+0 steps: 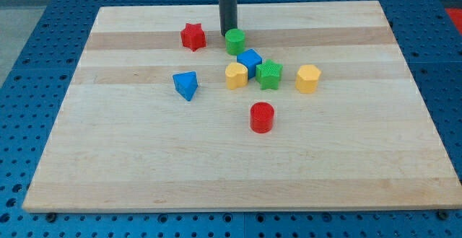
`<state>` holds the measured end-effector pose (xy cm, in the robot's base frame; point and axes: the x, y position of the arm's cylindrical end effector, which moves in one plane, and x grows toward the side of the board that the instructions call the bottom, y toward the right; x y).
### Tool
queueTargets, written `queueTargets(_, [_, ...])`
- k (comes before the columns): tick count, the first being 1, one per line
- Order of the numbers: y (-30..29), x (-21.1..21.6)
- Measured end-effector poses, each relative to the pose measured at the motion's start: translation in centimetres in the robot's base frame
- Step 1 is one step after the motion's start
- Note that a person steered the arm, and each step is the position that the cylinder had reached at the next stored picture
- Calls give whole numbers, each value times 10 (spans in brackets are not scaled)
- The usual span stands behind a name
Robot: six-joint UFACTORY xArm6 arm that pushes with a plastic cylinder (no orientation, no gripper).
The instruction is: Slide green circle to the top of blue cube
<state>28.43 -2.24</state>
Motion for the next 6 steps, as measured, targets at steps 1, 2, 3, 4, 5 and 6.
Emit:
queueTargets(1, [7, 5])
queueTargets(2, [13, 8])
queueTargets(3, [12, 20])
queueTargets(4, [12, 36])
queueTargets(5, [12, 36])
queueTargets(6, [-34, 36])
